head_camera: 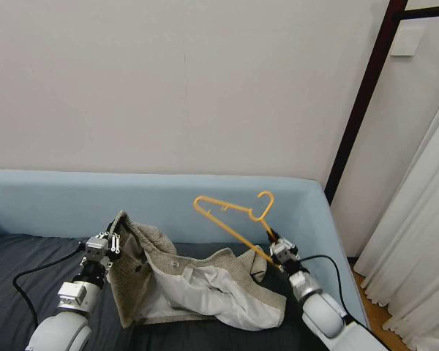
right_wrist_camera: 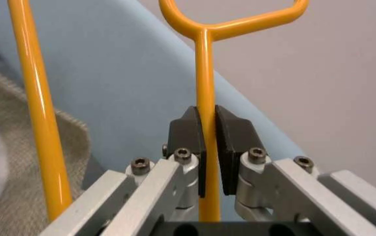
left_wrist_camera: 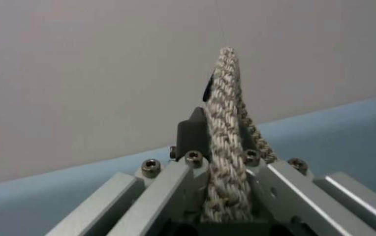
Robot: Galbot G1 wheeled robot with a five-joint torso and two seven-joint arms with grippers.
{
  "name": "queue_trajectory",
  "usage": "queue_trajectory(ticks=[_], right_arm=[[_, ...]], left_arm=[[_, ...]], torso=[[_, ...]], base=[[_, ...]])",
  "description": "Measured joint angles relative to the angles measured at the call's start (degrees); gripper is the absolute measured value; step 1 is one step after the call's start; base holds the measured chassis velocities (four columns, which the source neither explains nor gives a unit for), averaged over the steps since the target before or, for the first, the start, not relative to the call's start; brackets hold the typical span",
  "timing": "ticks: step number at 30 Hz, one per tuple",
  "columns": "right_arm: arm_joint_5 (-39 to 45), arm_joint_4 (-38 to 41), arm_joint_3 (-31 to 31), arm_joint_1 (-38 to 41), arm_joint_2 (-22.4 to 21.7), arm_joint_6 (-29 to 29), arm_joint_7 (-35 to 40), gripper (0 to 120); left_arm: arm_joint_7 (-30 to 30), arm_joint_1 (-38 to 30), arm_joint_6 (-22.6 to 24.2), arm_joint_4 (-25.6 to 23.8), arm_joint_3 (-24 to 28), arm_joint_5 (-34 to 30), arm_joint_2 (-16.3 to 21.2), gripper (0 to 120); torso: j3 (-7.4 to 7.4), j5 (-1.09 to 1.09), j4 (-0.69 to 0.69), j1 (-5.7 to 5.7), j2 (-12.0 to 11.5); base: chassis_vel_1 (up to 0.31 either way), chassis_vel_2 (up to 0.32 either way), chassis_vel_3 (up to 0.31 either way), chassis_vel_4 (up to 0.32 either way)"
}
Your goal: Pick up the clothes from the sofa and hang them on the clothes hanger.
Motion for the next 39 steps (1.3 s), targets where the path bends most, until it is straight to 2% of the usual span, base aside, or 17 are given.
queue_trajectory(ticks=[4, 10, 14, 20, 27, 35, 39], right_arm=[[-10.9, 4.7, -0.08, -4.07, -2.26, 0.06, 1.28, 5], [-18.74, 7.87, -2.67, -6.65, -2.82, -2.16, 3.48, 5], [-26.57, 6.26, -5.94, -6.09, -0.9, -3.42, 7.73, 5], [-30.66, 4.44, -10.7, -3.0, 1.58, -8.67, 12.67, 5], [-30.28, 3.57, -14.33, -0.01, 4.23, -14.63, 14.93, 5], [-20.07, 4.79, -21.0, 4.02, 6.66, -25.72, 16.39, 5], [-17.41, 1.78, -22.3, 6.97, 8.0, -27.17, 16.96, 5]], left_arm=[[0.0, 0.0, 0.02, -0.3, -0.46, -0.7, 0.44, 0], [0.02, 0.4, 0.02, -0.69, -0.61, -0.56, 0.06, 0], [0.05, 0.69, 0.02, -1.17, -0.61, -0.3, -0.82, 0], [0.05, 1.07, 0.04, -1.37, -0.7, -0.24, -1.73, 0], [0.04, 1.76, -0.03, -1.93, -1.02, -0.26, -1.72, 0], [0.65, 3.25, -0.08, -4.46, -0.43, 0.13, -1.84, 0], [1.56, 4.99, -0.1, -6.85, -0.36, 1.13, -1.88, 0]], torso=[[0.0, 0.0, 0.01, 0.0, 0.0], [0.0, -0.01, 0.02, 0.0, 0.0], [0.0, 0.0, 0.02, 0.0, 0.0], [0.0, 0.0, 0.02, 0.0, 0.0], [0.0, -0.01, 0.02, 0.0, -0.01], [0.0, -0.01, 0.01, 0.01, -0.01], [0.01, 0.0, 0.02, 0.01, -0.01]], base=[[0.0, 0.0, 0.0, 0.0], [0.0, 0.0, 0.0, 0.0], [0.0, 0.0, 0.0, 0.0], [0.0, 0.0, 0.0, 0.0], [0.0, 0.0, 0.0, 0.0], [0.0, 0.0, 0.0, 0.0], [0.0, 0.0, 0.0, 0.0]])
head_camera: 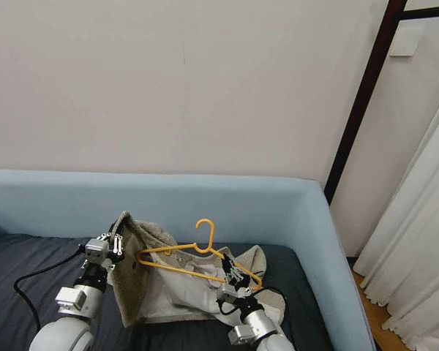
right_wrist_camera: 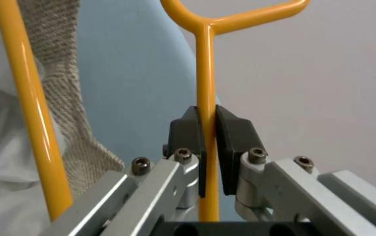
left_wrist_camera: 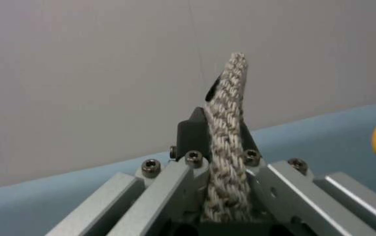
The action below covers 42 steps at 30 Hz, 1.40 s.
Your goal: Pick up the clothes from the sofa and hang them on the clothes hanger.
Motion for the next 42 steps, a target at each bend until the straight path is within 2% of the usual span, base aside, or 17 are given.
queue_trajectory(ticks=[5, 11, 19, 21, 24, 25, 27, 30, 35, 39, 42], right_arm=[[0.96, -4.19, -0.94, 3.26, 1.65, 2.71, 0.82, 5], [1.44, -6.99, -3.05, 5.73, 4.0, 4.31, 1.57, 5], [5.9, -7.63, -4.97, 7.63, 5.92, 2.57, 2.17, 5], [8.72, -7.43, -5.43, 8.2, 6.15, 1.37, 2.36, 5], [17.17, -5.85, -6.48, 9.1, 6.26, -1.58, 3.66, 5], [17.17, -5.85, -6.48, 9.1, 6.26, -1.58, 3.66, 5], [24.23, -4.08, -6.83, 9.37, 6.0, -4.25, 5.45, 5], [27.8, -2.94, -6.89, 9.25, 5.34, -5.69, 6.34, 5], [33.7, -1.7, -6.59, 7.26, 3.25, -6.76, 8.31, 5], [35.28, -1.02, -6.04, 5.54, 2.66, -7.15, 9.15, 5], [35.34, -0.93, -5.9, 5.22, 2.59, -7.17, 9.23, 5]], left_arm=[[1.3, 1.21, -0.81, -0.93, 0.55, 1.76, 0.14, 0], [3.15, 2.28, -2.89, -0.51, 2.79, 4.76, -1.86, 0], [6.12, 3.58, -6.65, 0.91, 5.28, 7.47, -3.65, 0], [7.18, 4.06, -7.92, 1.54, 5.8, 8.37, -4.04, 0], [8.69, 4.81, -10.43, 3.71, 6.74, 10.23, -4.79, 0], [8.69, 4.81, -10.43, 3.71, 6.74, 10.23, -4.79, 0], [8.81, 4.54, -12.69, 6.57, 6.73, 13.14, -5.88, 0], [7.78, 4.15, -13.12, 8.01, 6.27, 14.6, -6.36, 0], [2.23, 3.76, -11.45, 9.99, 4.99, 16.56, -6.53, 0], [-0.99, 3.69, -9.59, 10.17, 4.44, 16.79, -6.5, 0], [-1.31, 3.72, -9.38, 10.13, 4.36, 16.79, -6.48, 0]], torso=[[0.0, 0.0, 0.0, 0.0, 0.0], [0.0, 0.0, 0.0, 0.0, 0.0], [0.0, 0.0, 0.0, 0.0, 0.0], [0.0, 0.0, 0.0, 0.0, 0.0], [0.0, 0.0, 0.0, 0.0, 0.0], [0.0, 0.0, 0.0, 0.0, 0.0], [0.0, 0.0, 0.01, 0.0, 0.0], [0.0, 0.0, 0.0, 0.0, 0.0], [0.0, 0.0, -0.01, 0.0, 0.0], [0.0, 0.01, 0.0, 0.0, 0.0], [0.0, 0.0, -0.01, 0.0, 0.0]], base=[[0.0, 0.0, 0.0, 0.0], [0.0, 0.0, 0.0, 0.0], [0.0, 0.0, 0.0, 0.0], [0.0, 0.0, 0.0, 0.0], [0.0, 0.0, 0.0, 0.0], [0.0, 0.0, 0.0, 0.0], [0.0, 0.0, 0.0, 0.0], [0.0, 0.0, 0.0, 0.0], [0.0, 0.0, 0.0, 0.0], [0.0, 0.0, 0.0, 0.0], [0.0, 0.0, 0.0, 0.0]])
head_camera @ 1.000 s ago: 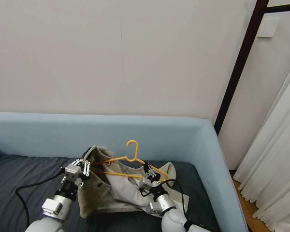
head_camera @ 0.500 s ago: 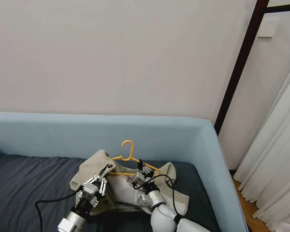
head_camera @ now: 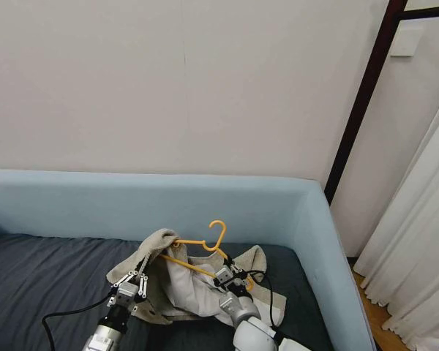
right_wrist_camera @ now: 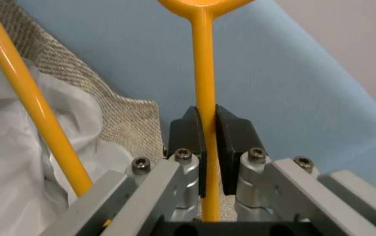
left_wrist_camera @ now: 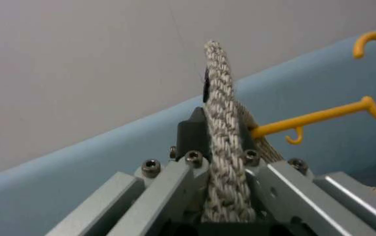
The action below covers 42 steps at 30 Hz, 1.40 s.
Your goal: Pick up the clothes from the sofa and hang them on the clothes hanger.
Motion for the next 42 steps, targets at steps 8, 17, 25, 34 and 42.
queue_trajectory(ticks=[8, 17, 25, 34, 42], right_arm=[[5.02, 2.31, 1.48, -3.04, -0.31, -1.72, 2.23, 5], [-9.98, -0.5, 0.93, -4.37, -0.43, -0.24, -2.02, 5], [-27.99, -5.45, 2.3, -3.21, -0.67, 4.4, -6.61, 5], [-28.17, -4.53, 2.69, -1.62, 0.0, 7.25, -6.72, 5], [-4.29, 3.29, 1.08, 0.85, 0.74, -2.15, -2.2, 5]], left_arm=[[1.0, 1.9, -0.67, -2.27, -0.36, 0.12, 0.12, 0], [6.57, 2.02, -6.23, -5.52, 0.86, -1.89, -1.6, 0], [14.73, 3.21, -12.14, -6.58, 1.09, -1.52, -3.78, 0], [17.32, 5.39, -14.53, -3.64, 2.13, 3.09, -5.37, 0], [16.57, 5.44, -15.88, 1.33, 1.99, 8.33, -6.58, 0]], torso=[[0.0, 0.0, 0.01, 0.0, 0.0], [0.0, 0.0, 0.0, 0.0, 0.0], [0.0, 0.01, 0.0, 0.0, 0.0], [0.0, 0.0, 0.01, 0.0, 0.0], [0.0, -0.01, 0.01, 0.0, 0.0]], base=[[0.0, 0.0, 0.0, 0.0], [0.0, 0.0, 0.0, 0.0], [0.0, 0.0, 0.0, 0.0], [0.0, 0.0, 0.0, 0.0], [0.0, 0.0, 0.0, 0.0]])
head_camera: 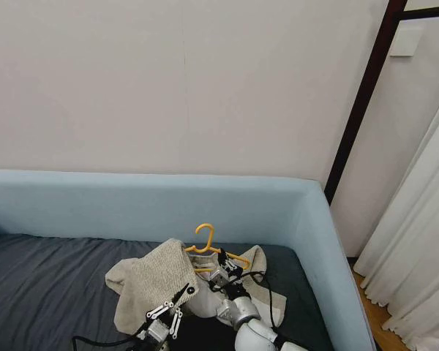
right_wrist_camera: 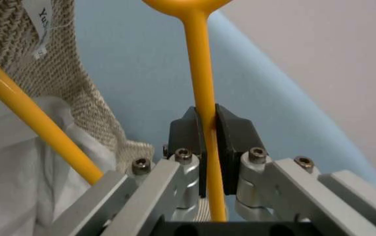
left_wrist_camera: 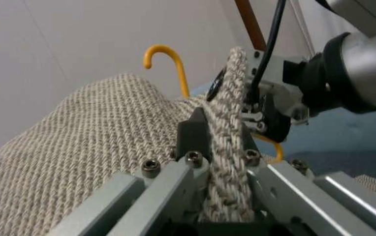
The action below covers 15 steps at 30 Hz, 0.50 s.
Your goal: Pick up the clothes from the sofa and hang them on the clothes hanger.
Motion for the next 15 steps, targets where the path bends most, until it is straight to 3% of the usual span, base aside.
queue_trajectory(ticks=[10, 15], right_arm=[[12.53, 1.69, 2.07, 1.29, -0.75, -5.85, 3.29, 5], [9.76, 0.51, 3.12, 1.14, -1.47, -4.61, 3.03, 5]], left_arm=[[-2.29, 0.04, -0.86, 1.38, -1.17, 1.74, -0.02, 0], [-5.37, -0.11, 0.02, -0.04, -1.98, 1.37, 0.06, 0]], torso=[[0.0, 0.01, 0.0, 0.0, 0.0], [0.0, 0.0, -0.01, 0.0, 0.0]], base=[[0.0, 0.0, 0.0, 0.0], [0.0, 0.0, 0.0, 0.0]])
